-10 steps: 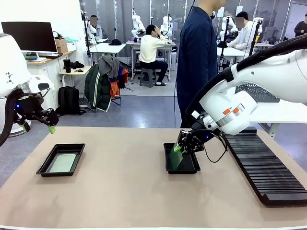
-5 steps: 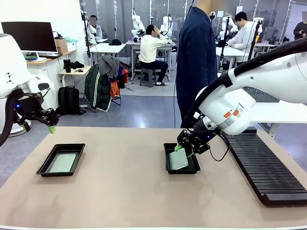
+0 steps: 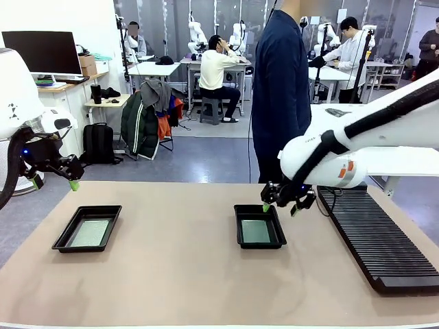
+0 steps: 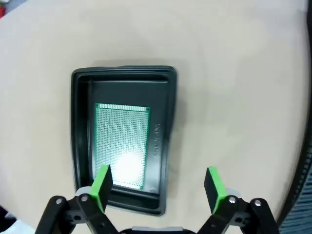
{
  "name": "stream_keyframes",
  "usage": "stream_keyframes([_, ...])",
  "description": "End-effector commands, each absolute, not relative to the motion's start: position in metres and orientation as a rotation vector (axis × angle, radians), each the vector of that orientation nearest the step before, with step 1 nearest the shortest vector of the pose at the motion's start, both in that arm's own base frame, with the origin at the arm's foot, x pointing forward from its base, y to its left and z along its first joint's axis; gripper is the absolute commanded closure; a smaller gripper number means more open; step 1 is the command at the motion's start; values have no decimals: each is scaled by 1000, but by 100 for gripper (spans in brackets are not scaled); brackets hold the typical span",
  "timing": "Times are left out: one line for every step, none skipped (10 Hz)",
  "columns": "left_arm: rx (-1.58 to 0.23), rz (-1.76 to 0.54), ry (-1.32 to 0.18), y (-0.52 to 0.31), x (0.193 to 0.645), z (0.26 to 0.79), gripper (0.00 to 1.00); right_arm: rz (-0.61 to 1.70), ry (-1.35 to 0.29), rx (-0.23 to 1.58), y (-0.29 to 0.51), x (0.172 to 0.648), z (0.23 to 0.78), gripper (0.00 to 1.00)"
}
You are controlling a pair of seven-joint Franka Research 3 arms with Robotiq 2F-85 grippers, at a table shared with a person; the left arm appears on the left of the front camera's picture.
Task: Inspect and transfer BCBs to ESD trays.
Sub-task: Pick up the Blank PCB from the PCB Rack and place it in the right ESD tray.
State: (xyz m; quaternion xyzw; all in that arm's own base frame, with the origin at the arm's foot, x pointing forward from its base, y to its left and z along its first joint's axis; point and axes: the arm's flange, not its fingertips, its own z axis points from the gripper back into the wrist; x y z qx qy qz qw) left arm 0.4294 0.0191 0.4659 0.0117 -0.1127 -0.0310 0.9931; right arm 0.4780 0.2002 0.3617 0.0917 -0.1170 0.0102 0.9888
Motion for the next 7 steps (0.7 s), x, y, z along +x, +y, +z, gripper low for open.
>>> stream_keyframes([25, -60, -230, 20, 429, 465, 0, 16, -184, 94, 208, 476, 386, 0])
stream_keyframes([25, -60, -230, 20, 429, 465, 0, 10, -171, 73, 206, 477, 392, 0])
stream_keyframes([25, -60, -230, 20, 429, 465, 0, -5, -174, 66, 204, 478, 395, 0])
stream_keyframes([25, -60, -230, 20, 429, 465, 0, 23, -203, 101, 198, 473, 382, 0])
stream_keyframes([25, -60, -230, 20, 429, 465, 0, 23, -203, 101, 198, 473, 382, 0])
stream_keyframes([25, -60, -230, 20, 429, 465, 0, 23, -203, 101, 198, 473, 382, 0])
stream_keyframes([25, -60, -230, 20, 429, 465, 0, 23, -203, 101, 198, 473, 382, 0])
